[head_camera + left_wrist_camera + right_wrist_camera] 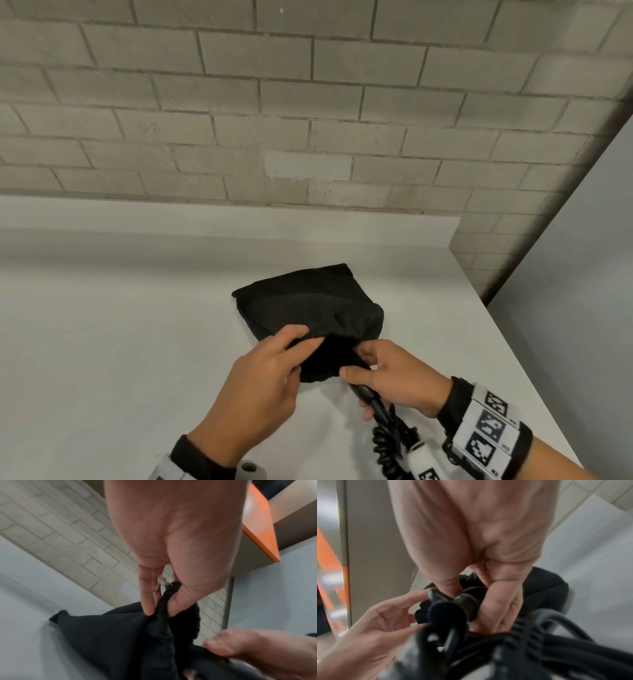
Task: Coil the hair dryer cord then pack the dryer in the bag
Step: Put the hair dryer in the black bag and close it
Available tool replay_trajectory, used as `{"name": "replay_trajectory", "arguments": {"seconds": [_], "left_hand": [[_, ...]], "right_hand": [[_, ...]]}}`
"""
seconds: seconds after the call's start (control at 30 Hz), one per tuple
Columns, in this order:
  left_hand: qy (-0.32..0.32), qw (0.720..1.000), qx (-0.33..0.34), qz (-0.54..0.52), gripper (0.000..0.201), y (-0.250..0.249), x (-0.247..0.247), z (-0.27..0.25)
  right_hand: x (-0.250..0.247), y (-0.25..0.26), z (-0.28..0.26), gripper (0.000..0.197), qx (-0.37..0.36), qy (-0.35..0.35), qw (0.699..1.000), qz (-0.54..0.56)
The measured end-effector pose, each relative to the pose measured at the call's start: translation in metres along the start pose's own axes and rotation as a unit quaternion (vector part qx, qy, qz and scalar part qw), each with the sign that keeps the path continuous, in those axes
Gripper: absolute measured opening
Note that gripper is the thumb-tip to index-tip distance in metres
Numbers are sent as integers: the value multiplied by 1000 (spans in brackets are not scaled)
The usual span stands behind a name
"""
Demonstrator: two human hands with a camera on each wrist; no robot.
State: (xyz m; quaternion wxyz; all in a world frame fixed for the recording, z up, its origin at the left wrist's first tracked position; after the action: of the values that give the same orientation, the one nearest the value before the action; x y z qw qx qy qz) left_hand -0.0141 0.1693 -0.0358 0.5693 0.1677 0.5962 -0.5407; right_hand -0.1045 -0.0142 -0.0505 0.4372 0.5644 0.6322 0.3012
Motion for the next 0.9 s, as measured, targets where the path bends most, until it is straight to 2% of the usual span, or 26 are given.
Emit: {"name": "replay_trajectory", "arguments": {"seconds": [0.2, 0.3, 0.4, 0.47, 0.57, 0.67, 0.73, 0.8, 0.9], "left_hand": [[56, 997, -8, -49, 61, -1, 27, -2], [61, 996, -20, -67, 60, 6, 30, -5], [59, 995, -29, -76, 60, 12, 29, -9], [57, 995, -35, -80, 59, 15, 29, -12], [50, 994, -48, -90, 57, 17, 30, -15], [50, 991, -58, -107, 55, 16, 31, -16], [51, 989, -58, -122, 56, 16, 31, -15], [53, 989, -56, -127, 56, 17, 32, -16], [57, 989, -55, -126, 56, 17, 30, -16]], "right_hand": [[20, -3, 17, 22, -46, -17, 997, 62], [22, -14, 19, 27, -40, -18, 996, 79], [19, -25, 18, 39, -52, -11, 997, 49], [15, -34, 15, 47, -48, -7, 999, 3], [0, -49, 3, 54, -19, -16, 991, -132], [-2, -59, -11, 64, 2, 31, 970, -241], [2, -62, -14, 56, -12, 44, 958, -283], [6, -63, -12, 36, -34, 44, 952, -300], [9, -62, -9, 10, -30, 19, 971, -235]]}}
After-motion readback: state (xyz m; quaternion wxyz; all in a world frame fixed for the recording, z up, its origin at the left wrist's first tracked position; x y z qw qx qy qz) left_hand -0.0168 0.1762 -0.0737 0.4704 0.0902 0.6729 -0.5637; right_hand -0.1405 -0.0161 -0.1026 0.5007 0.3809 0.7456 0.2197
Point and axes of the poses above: each hand's wrist, its own z-axis towards the middle knuckle, its own x-axis out of the palm, y = z × x, the point moved 3 cm from there along z, towards the middle knuckle, and after that the axes turned 2 degrees about y, right-handed, at the moved point
